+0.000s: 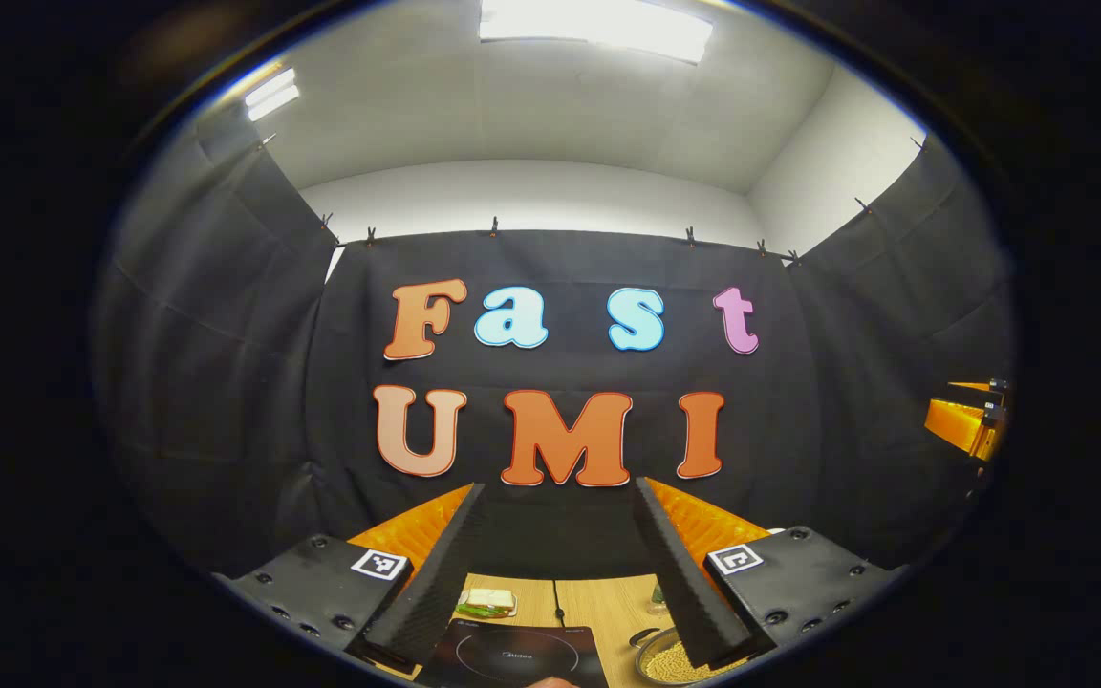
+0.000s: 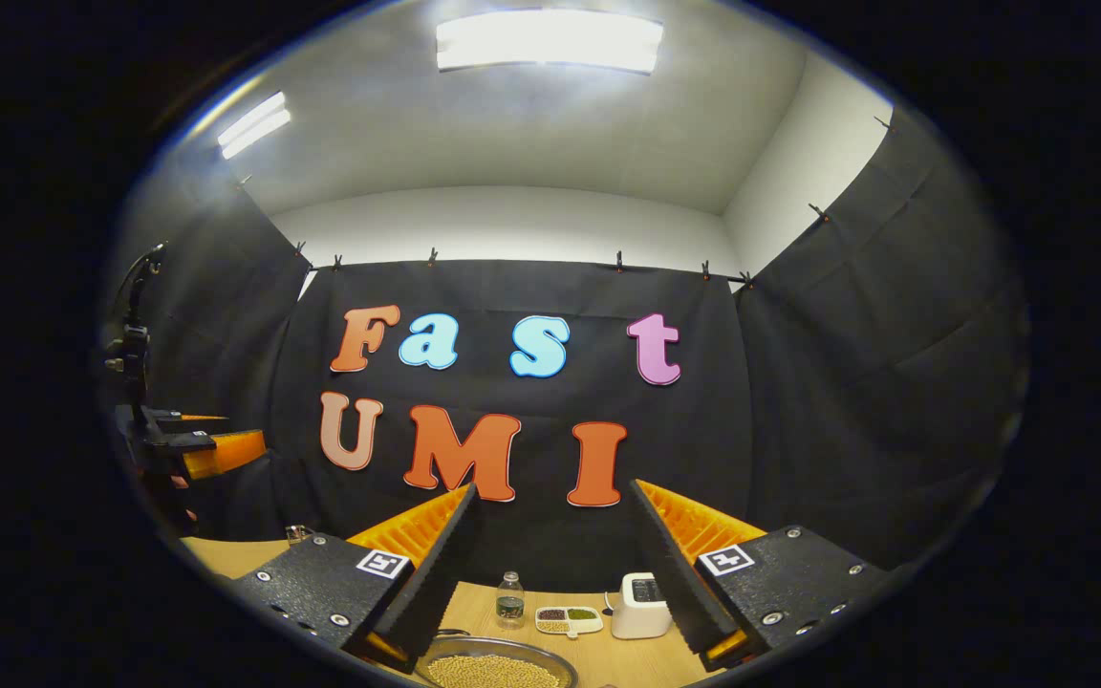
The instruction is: First push the handle of the pot to place it horizontally, then grasp the pot with both hands and set it on the induction cooktop.
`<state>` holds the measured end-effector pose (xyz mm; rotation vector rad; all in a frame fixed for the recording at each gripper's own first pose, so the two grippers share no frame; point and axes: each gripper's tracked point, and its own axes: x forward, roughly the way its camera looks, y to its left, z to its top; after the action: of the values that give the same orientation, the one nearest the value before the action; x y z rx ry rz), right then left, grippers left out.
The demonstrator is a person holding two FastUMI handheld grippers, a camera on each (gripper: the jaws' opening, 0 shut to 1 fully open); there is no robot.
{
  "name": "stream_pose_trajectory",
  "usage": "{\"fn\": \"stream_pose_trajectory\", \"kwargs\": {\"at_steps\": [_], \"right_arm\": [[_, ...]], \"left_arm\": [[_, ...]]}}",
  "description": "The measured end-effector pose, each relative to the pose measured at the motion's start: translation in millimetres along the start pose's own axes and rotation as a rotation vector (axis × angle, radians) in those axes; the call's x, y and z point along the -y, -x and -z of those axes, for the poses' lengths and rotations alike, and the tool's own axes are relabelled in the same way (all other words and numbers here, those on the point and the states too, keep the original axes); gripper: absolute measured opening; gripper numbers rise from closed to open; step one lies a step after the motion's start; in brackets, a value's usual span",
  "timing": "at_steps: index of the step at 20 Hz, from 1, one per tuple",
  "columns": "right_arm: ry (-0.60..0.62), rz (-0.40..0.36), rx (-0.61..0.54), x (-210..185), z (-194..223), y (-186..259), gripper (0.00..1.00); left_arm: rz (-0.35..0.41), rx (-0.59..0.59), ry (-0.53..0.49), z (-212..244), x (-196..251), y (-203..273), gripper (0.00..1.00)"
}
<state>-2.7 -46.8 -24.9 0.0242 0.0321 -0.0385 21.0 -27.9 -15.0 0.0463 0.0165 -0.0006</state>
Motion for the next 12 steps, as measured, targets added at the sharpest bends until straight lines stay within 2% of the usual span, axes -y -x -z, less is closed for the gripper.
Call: {"fn": "stream_pose_trajectory", "kwargs": {"at_steps": [12], "right_arm": [[-0.011,0.005,-0.096,5,44,3,0.95]], "left_arm": [[-0.016,0.032,-0.03,1,0,3,1.0]]}}
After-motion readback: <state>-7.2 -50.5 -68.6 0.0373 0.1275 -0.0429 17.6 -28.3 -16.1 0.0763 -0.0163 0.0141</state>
